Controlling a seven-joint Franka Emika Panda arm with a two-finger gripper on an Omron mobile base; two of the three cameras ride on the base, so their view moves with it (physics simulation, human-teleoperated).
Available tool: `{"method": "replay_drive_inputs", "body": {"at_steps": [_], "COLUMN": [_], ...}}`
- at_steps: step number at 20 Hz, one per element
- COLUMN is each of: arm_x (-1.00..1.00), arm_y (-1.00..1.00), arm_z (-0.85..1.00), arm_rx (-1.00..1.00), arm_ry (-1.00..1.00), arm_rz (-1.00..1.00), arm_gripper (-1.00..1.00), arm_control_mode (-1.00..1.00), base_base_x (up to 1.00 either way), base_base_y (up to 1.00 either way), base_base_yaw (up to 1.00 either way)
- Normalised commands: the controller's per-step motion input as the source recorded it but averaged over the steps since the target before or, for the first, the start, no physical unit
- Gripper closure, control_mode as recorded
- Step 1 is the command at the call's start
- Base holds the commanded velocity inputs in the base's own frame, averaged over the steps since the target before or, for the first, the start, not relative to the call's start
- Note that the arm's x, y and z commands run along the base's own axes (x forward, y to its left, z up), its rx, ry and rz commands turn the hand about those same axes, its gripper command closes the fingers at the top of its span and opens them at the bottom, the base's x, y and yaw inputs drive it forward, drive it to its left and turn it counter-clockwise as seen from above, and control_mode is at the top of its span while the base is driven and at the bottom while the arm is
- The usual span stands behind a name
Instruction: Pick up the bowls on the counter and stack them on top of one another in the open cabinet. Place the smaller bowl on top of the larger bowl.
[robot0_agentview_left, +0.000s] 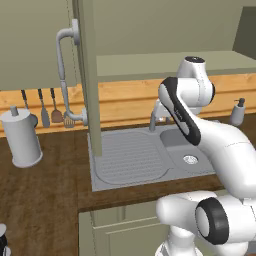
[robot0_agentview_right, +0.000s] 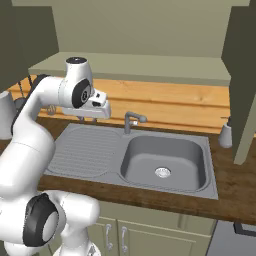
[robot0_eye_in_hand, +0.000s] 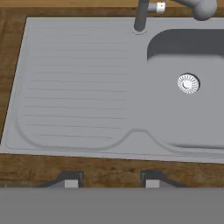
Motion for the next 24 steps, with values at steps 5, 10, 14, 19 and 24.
{"method": "replay_drive_inputs", "body": {"at_steps": [5,10,14,19,24], "arm_x": [-0.27,-0.31,-0.40,0.00,0.00], "arm_y": [-0.14,-0.05,-0.03,0.00,0.00], "arm_z": [0.00,0.00,0.00,0.00,0.00], "arm_rx": [0.00,0.00,0.00,0.00,0.00], "arm_ry": [-0.01,-0.03,-0.07,0.00,0.00], "arm_rz": [0.00,0.00,0.00,0.00,0.00], "arm_gripper": [-1.00,-1.00,-1.00,-1.00,-1.00], "arm_control_mode": [-1.00,-1.00,1.00,1.00,1.00], "base_base_x": [0.00,0.00,-0.50,-1.00,-0.75], "base_base_y": [0.00,0.00,-0.16,-0.48,-0.82], "base_base_yaw": [0.00,0.00,0.00,0.00,-0.05]}}
